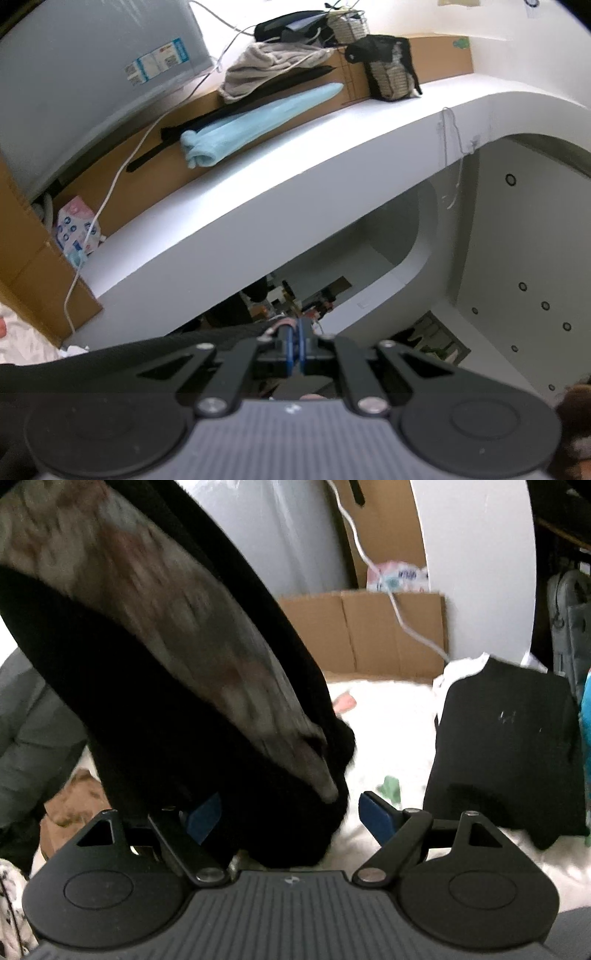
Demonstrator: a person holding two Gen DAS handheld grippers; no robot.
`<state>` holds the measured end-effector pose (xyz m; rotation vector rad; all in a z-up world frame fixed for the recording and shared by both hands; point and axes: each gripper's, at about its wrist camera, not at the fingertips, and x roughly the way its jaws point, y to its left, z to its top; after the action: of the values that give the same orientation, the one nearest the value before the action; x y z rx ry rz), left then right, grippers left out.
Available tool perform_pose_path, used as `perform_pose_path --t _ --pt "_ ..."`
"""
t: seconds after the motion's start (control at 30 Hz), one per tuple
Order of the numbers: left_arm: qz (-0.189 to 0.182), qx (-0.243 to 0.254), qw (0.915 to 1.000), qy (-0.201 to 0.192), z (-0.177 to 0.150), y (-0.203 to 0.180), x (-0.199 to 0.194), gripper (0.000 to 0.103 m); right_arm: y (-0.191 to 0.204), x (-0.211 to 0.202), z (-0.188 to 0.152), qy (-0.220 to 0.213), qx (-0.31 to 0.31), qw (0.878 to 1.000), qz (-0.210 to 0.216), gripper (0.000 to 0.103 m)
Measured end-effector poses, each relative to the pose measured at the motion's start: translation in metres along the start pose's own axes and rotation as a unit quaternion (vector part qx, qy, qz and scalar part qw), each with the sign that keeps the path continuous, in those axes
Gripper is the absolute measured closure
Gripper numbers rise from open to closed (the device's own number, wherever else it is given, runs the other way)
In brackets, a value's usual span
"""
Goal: Fold clothes
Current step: 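Lift the black garment high with the left tool, shaking it out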
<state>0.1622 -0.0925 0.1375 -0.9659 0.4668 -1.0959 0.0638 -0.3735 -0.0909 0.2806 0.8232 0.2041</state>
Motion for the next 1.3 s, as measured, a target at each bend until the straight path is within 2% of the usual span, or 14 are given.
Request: perform_pose_path --t 0.17,0.4,0.57,0.7,0.93,1.0,1.07,1.13,1.23,1.3 --pt "-0.013 0.009 0.9998 -0.011 0.007 -0.008 -0.01 0.1 0.003 0.005 -0.001 0.001 -0.006 1.0 0.006 0.018" --pt "-0.025 0.029 0.9988 -0.031 0.01 -0.018 -0.021 0.1 0.002 -0.002 0.013 -0.027 -0.029 0.999 -0.001 0.018" --pt "-0.036 0.028 0.9987 -0.023 0.006 -0.025 -0.019 0.1 -0.006 -0.002 0.019 -0.026 -0.026 0.999 0.003 0.018" --pt "-0.047 0.027 0.9985 -0.007 -0.002 -0.035 -0.012 0.1 0.001 0.009 0.019 -0.011 -0.044 0.999 0.026 0.018" --pt "-0.064 0.024 0.9977 -0.004 -0.007 -0.039 -0.009 0.1 0.01 0.021 0.025 -0.02 -0.034 0.998 0.051 0.018" --pt "-0.066 0.02 0.9976 -0.007 -0.007 -0.037 -0.008 0.1 0.011 0.024 0.025 -0.02 -0.032 0.998 0.058 0.022" --pt "-0.064 0.018 0.9978 -0.005 -0.008 -0.035 -0.008 0.1 0.012 0.028 0.025 -0.017 -0.029 0.997 0.071 0.035" --pt "-0.062 0.015 0.998 -0.004 -0.008 -0.033 -0.008 0.1 0.013 0.032 0.026 -0.015 -0.029 0.996 0.086 0.043" --pt "-0.06 0.011 0.9981 -0.003 -0.007 -0.028 -0.008 0.1 0.017 0.037 0.028 -0.013 -0.034 0.995 0.091 0.051" --pt "-0.058 0.009 0.9983 -0.003 -0.007 -0.026 -0.008 0.1 0.021 0.038 0.029 -0.017 -0.042 0.994 0.098 0.053"
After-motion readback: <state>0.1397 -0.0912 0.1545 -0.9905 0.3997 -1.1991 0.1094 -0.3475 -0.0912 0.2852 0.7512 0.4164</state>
